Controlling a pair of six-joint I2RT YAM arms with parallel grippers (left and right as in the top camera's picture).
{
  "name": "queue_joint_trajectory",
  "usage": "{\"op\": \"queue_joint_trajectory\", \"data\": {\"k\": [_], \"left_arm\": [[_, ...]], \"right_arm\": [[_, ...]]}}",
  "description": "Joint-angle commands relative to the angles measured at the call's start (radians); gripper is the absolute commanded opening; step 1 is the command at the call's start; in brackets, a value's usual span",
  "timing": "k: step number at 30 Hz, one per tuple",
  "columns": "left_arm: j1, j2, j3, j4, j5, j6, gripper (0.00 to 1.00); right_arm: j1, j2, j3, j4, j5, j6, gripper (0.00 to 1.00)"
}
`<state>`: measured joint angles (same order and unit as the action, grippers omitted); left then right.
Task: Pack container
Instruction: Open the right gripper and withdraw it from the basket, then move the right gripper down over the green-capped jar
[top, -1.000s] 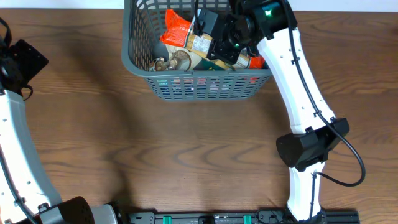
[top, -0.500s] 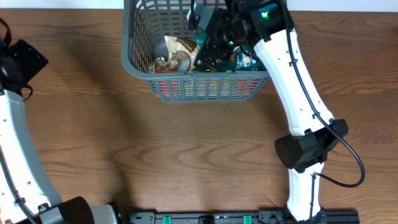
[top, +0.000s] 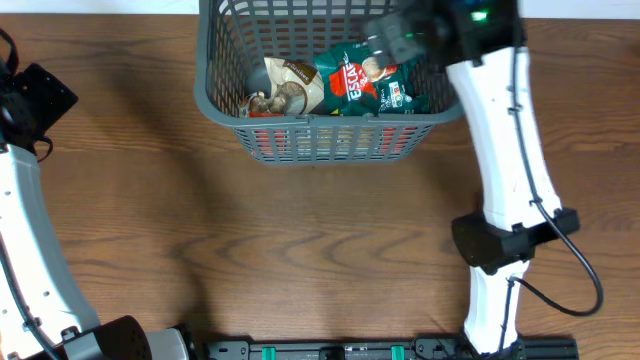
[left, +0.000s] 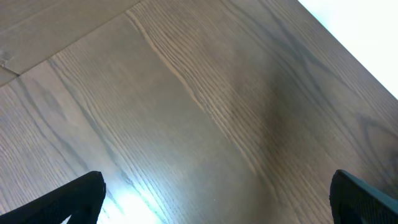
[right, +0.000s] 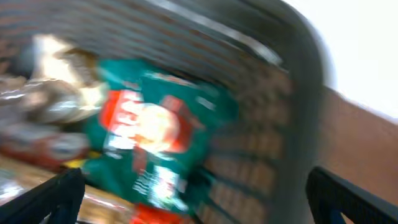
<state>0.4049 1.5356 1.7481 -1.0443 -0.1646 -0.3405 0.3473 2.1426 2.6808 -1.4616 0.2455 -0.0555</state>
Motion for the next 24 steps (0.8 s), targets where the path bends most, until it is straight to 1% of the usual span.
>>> {"op": "queue_joint_trajectory", "data": {"k": [1, 5, 9, 11, 13, 16, 20, 24], "left_arm": [[0.004, -0.001, -0.003, -0.003, -0.012, -0.006, 0.99], [0.004, -0.001, -0.003, -0.003, -0.012, -0.006, 0.99], [0.004, -0.001, -0.003, -0.003, -0.012, -0.006, 0.99], [0.004, -0.001, -0.003, -0.003, -0.012, -0.006, 0.99], [0.004, -0.001, -0.003, -0.003, -0.012, -0.006, 0.99], [0.004, -0.001, -0.003, -0.003, -0.012, -0.006, 0.99], [0.004, -0.001, -0.003, -0.003, -0.012, -0.006, 0.99], [0.004, -0.001, -0.003, -0.003, -0.012, -0.006, 0.99]], "right_arm": [[-0.065, -0.047, 0.064, -0.090, 0.194, 0.215, 0.99], [-0.167, -0.084, 0.074, -0.237, 0.191, 0.426, 0.99], [-0.276, -0.117, 0.063, -0.237, -0.006, 0.418, 0.99], [-0.322, -0.131, 0.062, -0.237, -0.056, 0.418, 0.99], [-0.357, -0.145, 0.062, -0.237, -0.056, 0.418, 0.99], [-0.400, -0.164, 0.062, -0.237, 0.002, 0.422, 0.99], [-0.433, -0.205, 0.048, -0.237, -0.011, 0.412, 0.99], [-0.439, -0.275, -0.028, -0.237, -0.010, 0.410, 0.99]]}}
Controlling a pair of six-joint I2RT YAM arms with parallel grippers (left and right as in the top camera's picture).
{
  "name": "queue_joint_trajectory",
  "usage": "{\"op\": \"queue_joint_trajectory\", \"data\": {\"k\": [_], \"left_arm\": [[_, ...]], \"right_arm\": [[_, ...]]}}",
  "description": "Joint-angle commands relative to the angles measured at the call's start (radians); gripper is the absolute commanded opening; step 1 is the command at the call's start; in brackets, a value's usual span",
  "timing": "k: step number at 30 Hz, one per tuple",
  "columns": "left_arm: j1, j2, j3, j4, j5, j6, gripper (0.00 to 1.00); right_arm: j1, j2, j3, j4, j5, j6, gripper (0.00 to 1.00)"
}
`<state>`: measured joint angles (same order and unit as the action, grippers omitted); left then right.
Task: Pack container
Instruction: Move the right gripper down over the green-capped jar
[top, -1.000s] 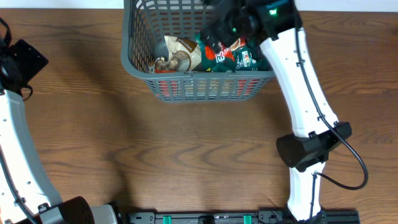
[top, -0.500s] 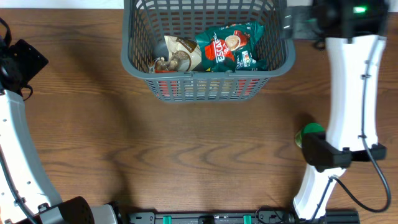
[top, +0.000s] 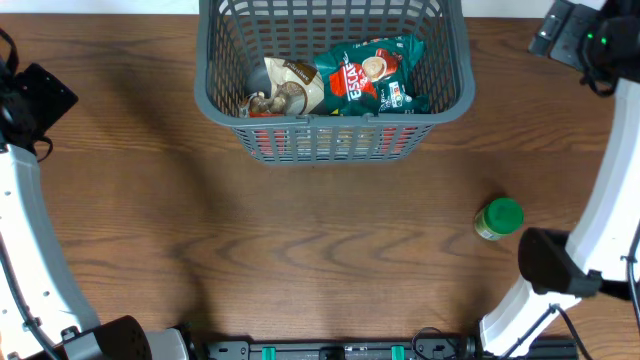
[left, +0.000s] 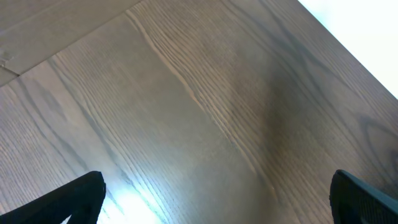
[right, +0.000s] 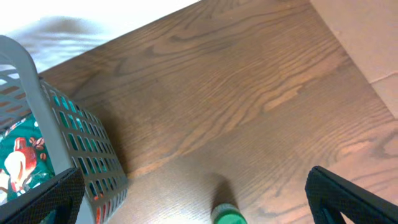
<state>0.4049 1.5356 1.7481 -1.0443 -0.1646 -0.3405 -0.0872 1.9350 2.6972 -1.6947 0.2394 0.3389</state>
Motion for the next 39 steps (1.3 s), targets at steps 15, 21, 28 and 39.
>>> {"op": "queue_joint_trajectory", "data": {"k": [15, 21, 28, 39], "left_arm": [[0.004, -0.001, -0.003, -0.003, -0.012, -0.006, 0.99], [0.004, -0.001, -0.003, -0.003, -0.012, -0.006, 0.99], [0.004, -0.002, -0.003, -0.003, -0.012, -0.006, 0.99], [0.004, -0.001, -0.003, -0.003, -0.012, -0.006, 0.99]], "right_arm": [[-0.006, -0.366, -0.816, 0.013, 0.132, 0.170, 0.99], [-0.006, -0.386, -1.055, 0.121, 0.131, 0.174, 0.99], [-0.006, -0.386, -1.290, 0.302, 0.079, 0.160, 0.99], [-0.045, -0.386, -1.489, 0.449, 0.043, 0.135, 0.99]]}}
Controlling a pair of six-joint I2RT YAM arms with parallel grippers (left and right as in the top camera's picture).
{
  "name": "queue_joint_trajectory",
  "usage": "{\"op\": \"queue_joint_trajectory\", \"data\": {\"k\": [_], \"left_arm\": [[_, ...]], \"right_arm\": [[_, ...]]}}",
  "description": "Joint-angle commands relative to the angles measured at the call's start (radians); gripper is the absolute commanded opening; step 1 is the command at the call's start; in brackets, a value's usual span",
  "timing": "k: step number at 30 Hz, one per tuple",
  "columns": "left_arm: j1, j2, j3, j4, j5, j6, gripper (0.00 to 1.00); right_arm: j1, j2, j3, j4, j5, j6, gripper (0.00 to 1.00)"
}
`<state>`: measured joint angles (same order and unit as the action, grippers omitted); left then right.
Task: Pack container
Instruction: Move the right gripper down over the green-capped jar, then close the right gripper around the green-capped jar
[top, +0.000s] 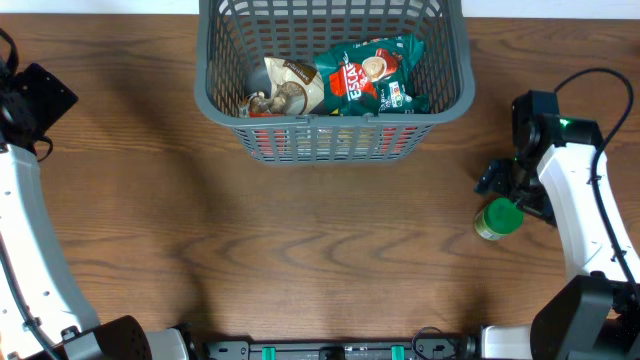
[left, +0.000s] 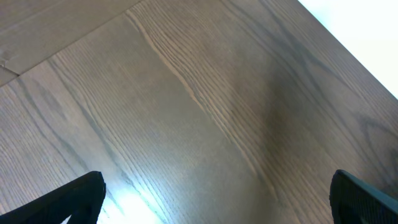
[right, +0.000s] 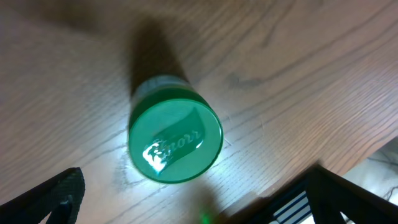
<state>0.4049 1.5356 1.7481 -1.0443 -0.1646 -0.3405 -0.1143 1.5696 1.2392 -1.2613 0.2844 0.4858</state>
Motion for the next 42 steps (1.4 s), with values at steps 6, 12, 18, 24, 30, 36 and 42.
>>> {"op": "queue_joint_trajectory", "data": {"k": [6, 12, 18, 24, 30, 36, 42], "left_arm": [[0.004, -0.001, -0.003, -0.003, -0.012, -0.006, 0.99], [0.004, -0.001, -0.003, -0.003, -0.012, -0.006, 0.99], [0.004, -0.001, -0.003, -0.003, -0.012, -0.006, 0.99], [0.004, -0.001, -0.003, -0.003, -0.012, -0.006, 0.99], [0.004, -0.001, -0.003, -0.003, -0.012, -0.006, 0.99], [0.004, -0.001, -0.003, -0.003, -0.012, -0.006, 0.99], [0.004, -0.001, -0.003, -0.003, -0.012, -0.006, 0.99]], "right_arm": [[-0.046, -0.020, -0.109, 0.094, -0.045, -0.065, 0.99], [-0.053, -0.020, -0.161, 0.180, -0.099, -0.137, 0.99], [-0.053, -0.020, -0.175, 0.227, -0.117, -0.169, 0.99], [-0.053, -0.020, -0.196, 0.261, -0.117, -0.173, 0.99], [-0.061, -0.020, -0.220, 0.283, -0.117, -0.172, 0.99], [-0.097, -0.020, -0.222, 0.296, -0.130, -0.172, 0.99], [-0.159, -0.020, -0.225, 0.323, -0.200, -0.193, 0.99]]}}
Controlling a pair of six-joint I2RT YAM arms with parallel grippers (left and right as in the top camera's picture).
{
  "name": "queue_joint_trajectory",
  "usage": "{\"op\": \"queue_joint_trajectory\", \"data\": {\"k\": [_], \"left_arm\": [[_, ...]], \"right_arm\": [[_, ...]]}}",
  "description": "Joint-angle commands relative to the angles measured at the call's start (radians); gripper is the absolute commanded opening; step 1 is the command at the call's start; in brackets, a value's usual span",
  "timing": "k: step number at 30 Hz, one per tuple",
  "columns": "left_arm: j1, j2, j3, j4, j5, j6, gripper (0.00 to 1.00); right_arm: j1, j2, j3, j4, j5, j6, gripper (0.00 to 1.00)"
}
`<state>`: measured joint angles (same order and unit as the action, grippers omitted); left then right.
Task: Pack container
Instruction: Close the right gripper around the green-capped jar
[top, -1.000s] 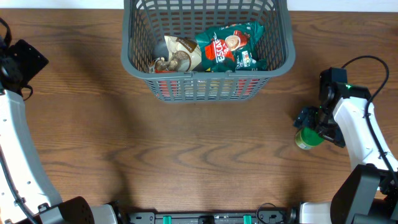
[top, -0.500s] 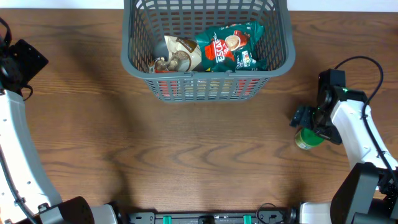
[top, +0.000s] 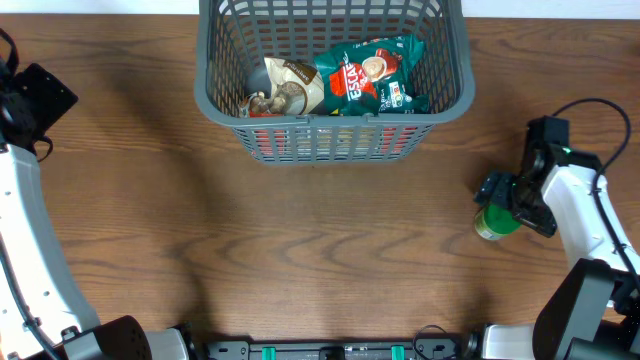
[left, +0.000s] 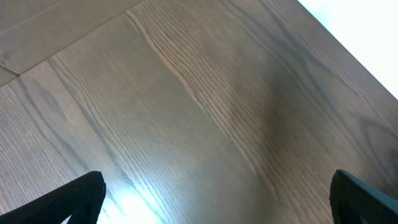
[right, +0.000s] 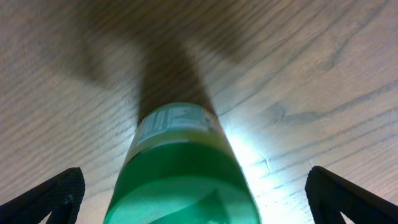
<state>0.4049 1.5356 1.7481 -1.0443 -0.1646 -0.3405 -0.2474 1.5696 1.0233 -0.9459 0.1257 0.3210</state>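
A grey mesh basket (top: 215, 60) stands at the table's far edge, holding a green coffee bag (top: 368, 75) and other packets. A small green-lidded jar (right: 183, 168) stands upright on the wood at the right (top: 492, 224). My right gripper (right: 194, 196) hangs low over the jar, open, one finger on each side of the lid and apart from it. My left gripper (left: 217, 196) is open over bare wood at the far left.
The right arm's white links (top: 585, 215) run along the table's right edge. The left arm (top: 25, 200) runs down the left edge. Black rails (top: 330, 350) line the table's front edge.
My right gripper has dropped lower over the green-lidded jar, which now fills the lower part of the wrist view between the open fingers. The left arm has not moved.
My right gripper was first over the basket above the green coffee bag. Then it was off at the far right corner, with the jar showing on the table. Then it was above the jar's lid, and now it is lower around it.
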Motion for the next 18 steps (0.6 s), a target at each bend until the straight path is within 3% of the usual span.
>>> {"op": "queue_joint_trajectory", "data": {"k": [1, 18], "left_arm": [[0.004, -0.001, -0.003, -0.003, -0.012, -0.006, 0.99], [0.004, -0.001, -0.003, -0.003, -0.012, -0.006, 0.99]], "right_arm": [[-0.032, -0.020, -0.013, 0.013, -0.045, -0.032, 0.99], [-0.039, -0.020, -0.108, 0.096, -0.094, -0.053, 0.99]]}}
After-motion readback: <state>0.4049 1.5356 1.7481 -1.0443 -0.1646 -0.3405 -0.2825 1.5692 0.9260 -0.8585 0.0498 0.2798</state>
